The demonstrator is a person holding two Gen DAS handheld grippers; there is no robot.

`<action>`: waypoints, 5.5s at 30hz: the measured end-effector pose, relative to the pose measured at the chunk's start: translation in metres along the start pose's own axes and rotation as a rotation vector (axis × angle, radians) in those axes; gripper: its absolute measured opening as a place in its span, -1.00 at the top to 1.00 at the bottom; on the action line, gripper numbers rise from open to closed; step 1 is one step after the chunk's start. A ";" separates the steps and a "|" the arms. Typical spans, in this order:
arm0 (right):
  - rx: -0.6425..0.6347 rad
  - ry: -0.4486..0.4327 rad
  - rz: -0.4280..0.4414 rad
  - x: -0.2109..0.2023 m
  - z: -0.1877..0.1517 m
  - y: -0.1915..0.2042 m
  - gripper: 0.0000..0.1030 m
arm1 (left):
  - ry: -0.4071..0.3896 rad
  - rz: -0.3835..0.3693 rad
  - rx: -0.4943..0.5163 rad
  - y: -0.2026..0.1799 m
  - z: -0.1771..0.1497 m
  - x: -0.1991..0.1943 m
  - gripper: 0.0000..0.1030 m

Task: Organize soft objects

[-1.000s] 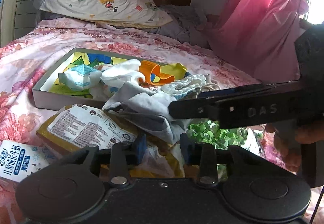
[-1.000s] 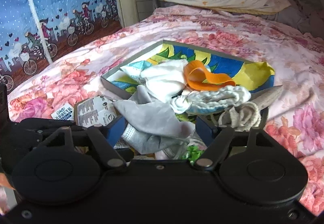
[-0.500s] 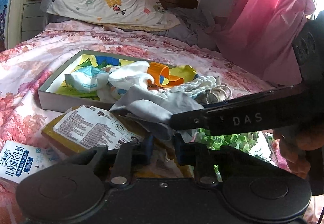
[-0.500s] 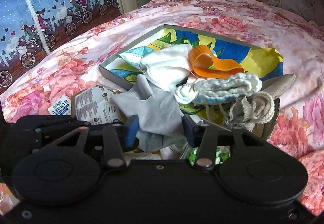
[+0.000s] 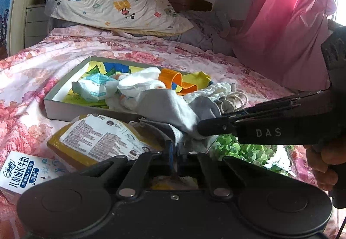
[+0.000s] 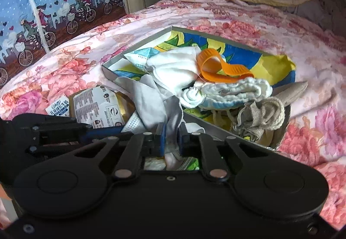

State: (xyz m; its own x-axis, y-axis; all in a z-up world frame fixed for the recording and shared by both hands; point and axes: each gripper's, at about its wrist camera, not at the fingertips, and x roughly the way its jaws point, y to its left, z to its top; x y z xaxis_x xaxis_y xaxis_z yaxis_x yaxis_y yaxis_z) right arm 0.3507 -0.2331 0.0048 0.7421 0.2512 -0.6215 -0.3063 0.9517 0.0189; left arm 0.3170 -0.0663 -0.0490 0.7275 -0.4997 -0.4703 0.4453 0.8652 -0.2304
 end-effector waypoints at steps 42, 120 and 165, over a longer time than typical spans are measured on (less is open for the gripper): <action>-0.198 -0.378 -0.241 -0.070 0.065 0.036 0.95 | -0.285 0.074 -0.085 0.071 0.091 -0.052 0.98; 0.060 -0.196 -0.278 0.050 0.091 0.032 -0.11 | -0.109 0.122 -0.371 0.144 0.082 0.024 -0.43; 0.016 -0.430 -0.225 -0.154 0.054 0.053 -0.99 | -0.373 0.309 -0.170 0.011 0.088 -0.152 -0.98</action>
State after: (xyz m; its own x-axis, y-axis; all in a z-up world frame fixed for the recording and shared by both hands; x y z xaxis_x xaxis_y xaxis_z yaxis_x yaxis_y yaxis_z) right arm 0.2524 -0.2115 0.1438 0.9690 0.0853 -0.2318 -0.1028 0.9926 -0.0644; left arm 0.2578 0.0155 0.0950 0.9623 -0.1732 -0.2098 0.1110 0.9540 -0.2784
